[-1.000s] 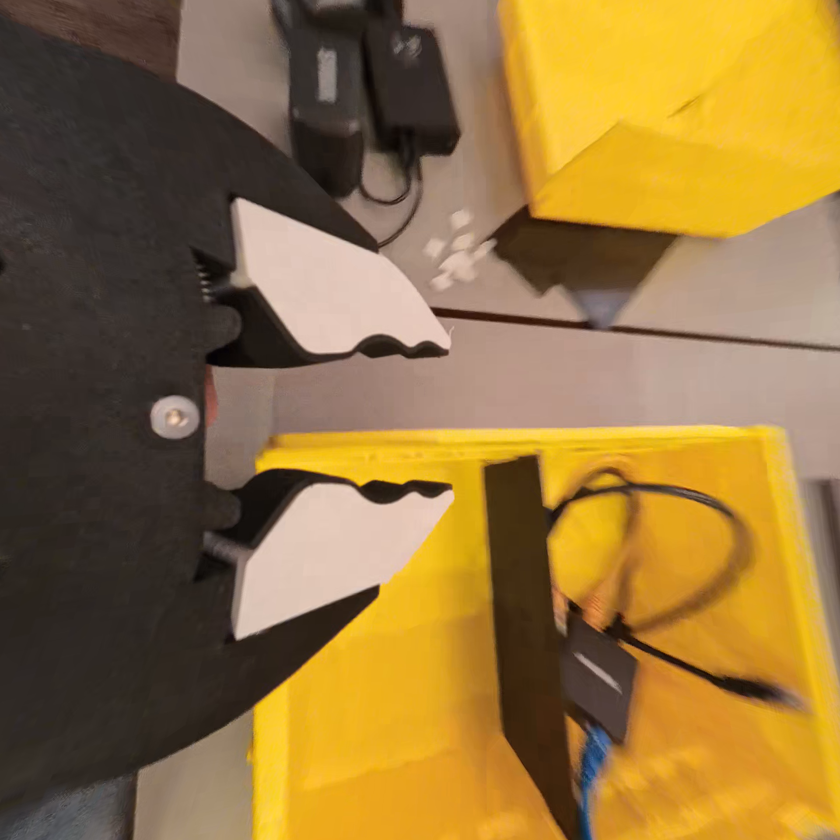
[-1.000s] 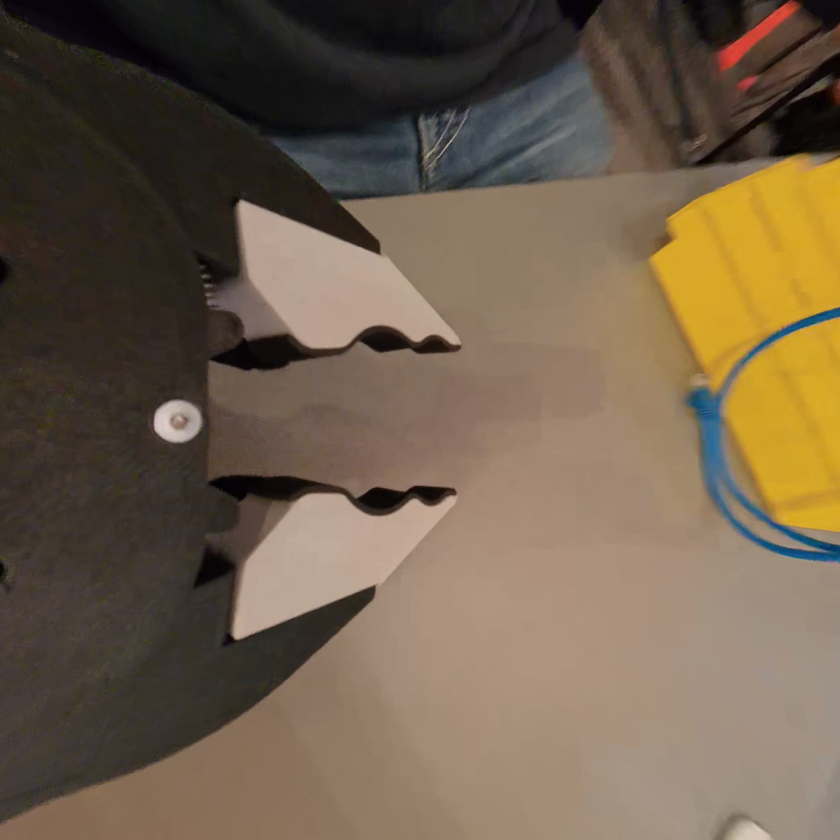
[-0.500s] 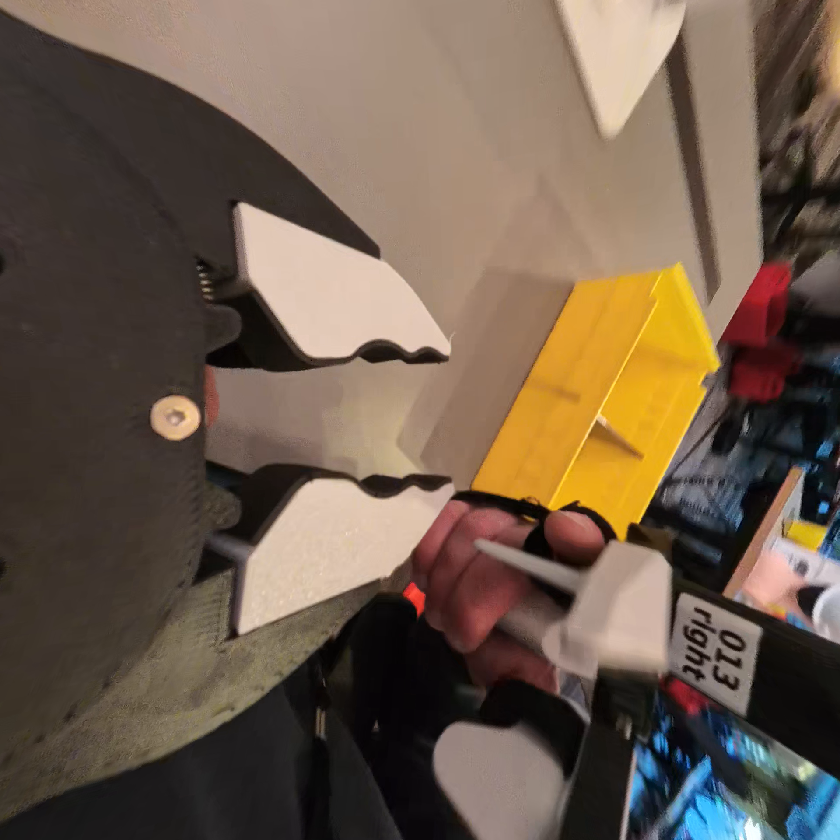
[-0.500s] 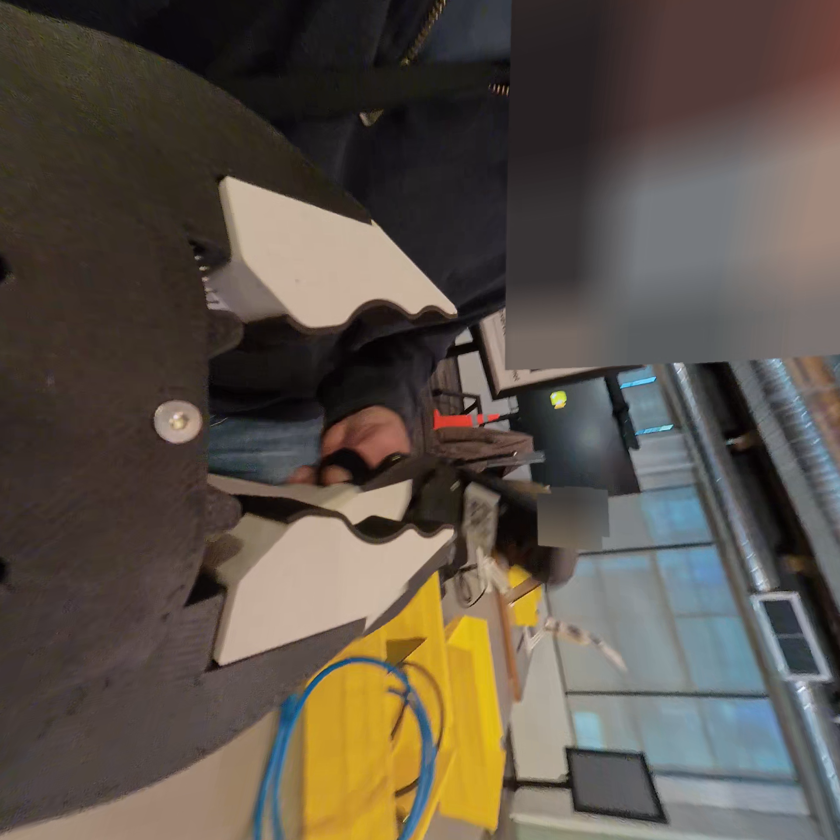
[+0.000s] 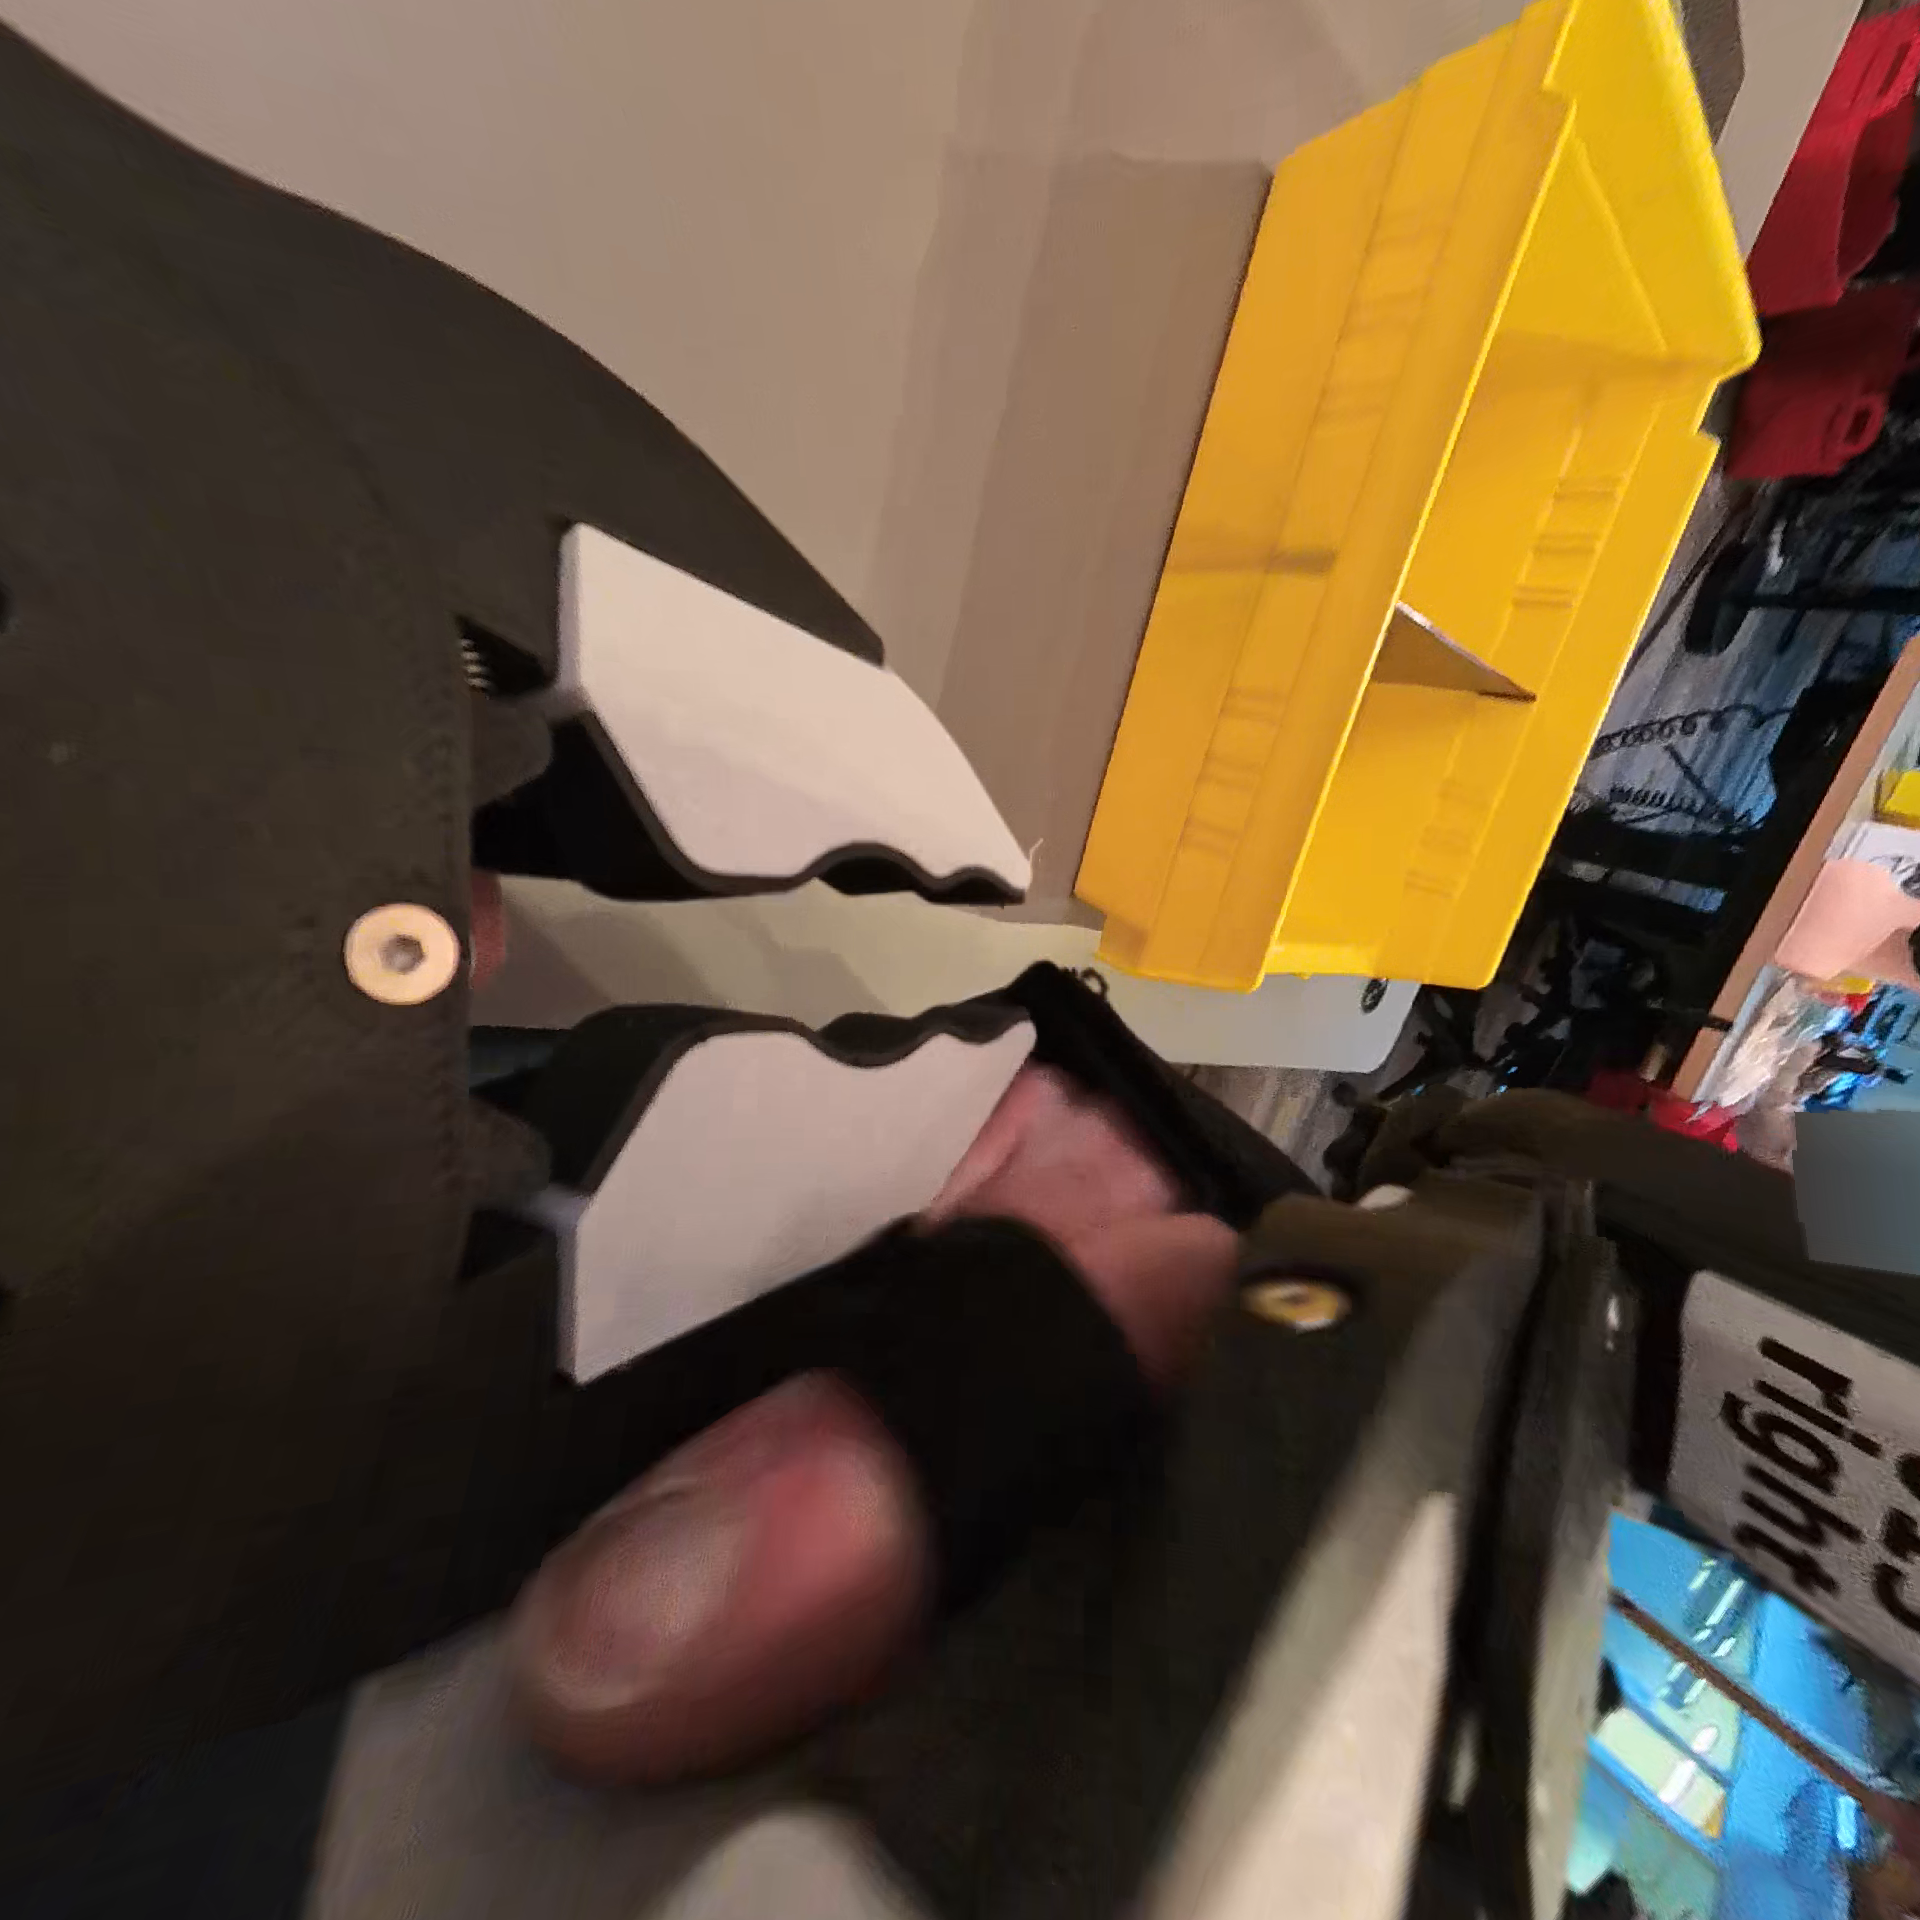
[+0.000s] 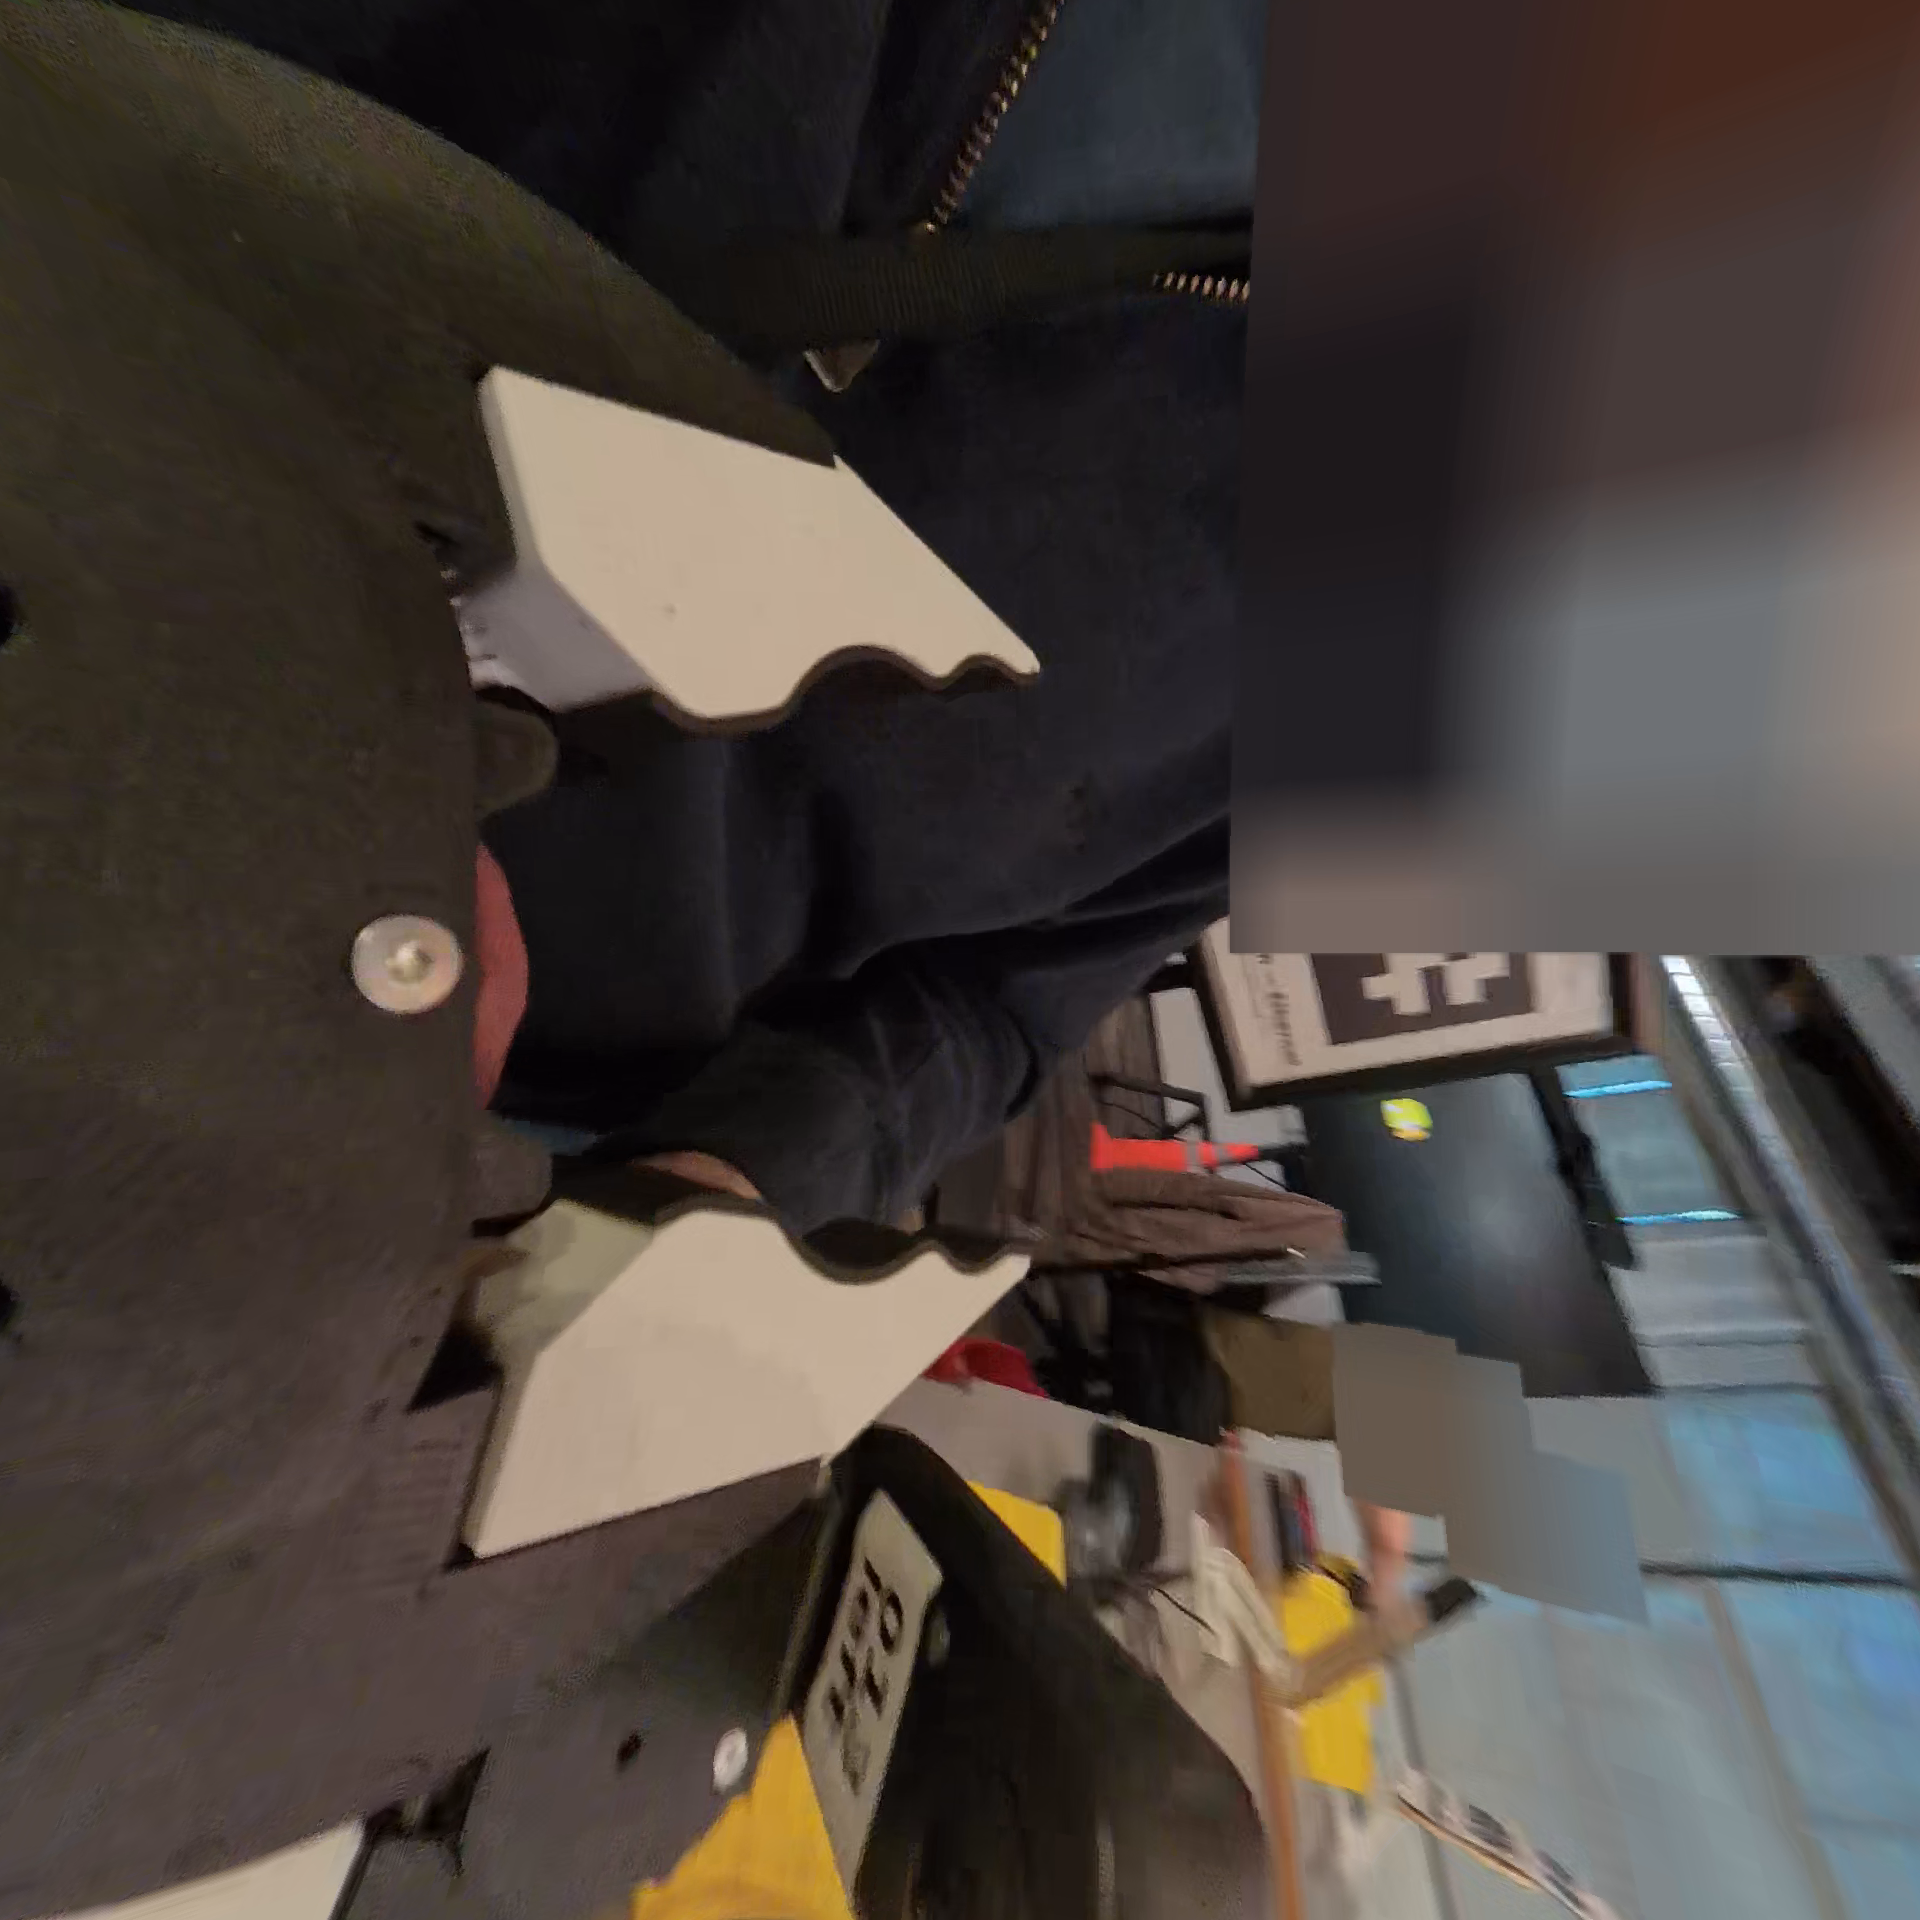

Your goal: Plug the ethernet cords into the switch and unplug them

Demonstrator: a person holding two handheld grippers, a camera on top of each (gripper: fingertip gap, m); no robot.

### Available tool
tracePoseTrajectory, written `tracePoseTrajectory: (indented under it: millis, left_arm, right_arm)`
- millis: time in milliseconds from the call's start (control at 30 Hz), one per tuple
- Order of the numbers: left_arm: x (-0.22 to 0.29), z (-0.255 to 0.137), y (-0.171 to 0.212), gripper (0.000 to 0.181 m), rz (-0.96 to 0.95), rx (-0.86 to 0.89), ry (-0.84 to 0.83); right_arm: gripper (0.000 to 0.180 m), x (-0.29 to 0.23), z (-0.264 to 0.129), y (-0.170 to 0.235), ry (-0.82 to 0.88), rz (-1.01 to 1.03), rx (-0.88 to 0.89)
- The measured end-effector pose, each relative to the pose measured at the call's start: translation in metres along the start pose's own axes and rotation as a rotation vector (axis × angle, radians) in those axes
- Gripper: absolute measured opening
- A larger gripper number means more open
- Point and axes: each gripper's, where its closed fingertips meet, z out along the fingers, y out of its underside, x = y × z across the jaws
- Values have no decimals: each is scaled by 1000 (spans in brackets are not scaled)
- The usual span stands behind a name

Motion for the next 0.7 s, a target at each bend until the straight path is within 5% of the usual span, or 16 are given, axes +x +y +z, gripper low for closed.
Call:
tracePoseTrajectory:
  millis: [100, 167, 267, 367, 500, 567, 700]
  left_arm:
    - [2, 4, 8, 4, 45, -56, -4]
    - [-6, 19, 29, 0, 139, -191, -85]
    - [8, 32, 26, 17, 8, -123, 72]
    - [-15, 28, 20, 22, -16, -91, -17]
    - [-45, -22, -7, 30, -84, 75, -82]
    - [-29, -34, -26, 32, -93, 172, 35]
    - [-19, -19, -19, 16, -99, 111, 157]
  right_arm:
    - [90, -12, 9, 8, -104, 27, -15]
    - [102, -43, 32, 4, -289, 45, 50]
    - [80, -54, 54, -7, -267, -124, 52]
    - [64, -30, 31, -40, -264, 0, 152]
    - [69, 9, -2, -57, -13, -110, 188]
    - [70, 29, -14, -48, 70, -102, 172]
    - [94, 20, 0, -40, -5, -52, 168]
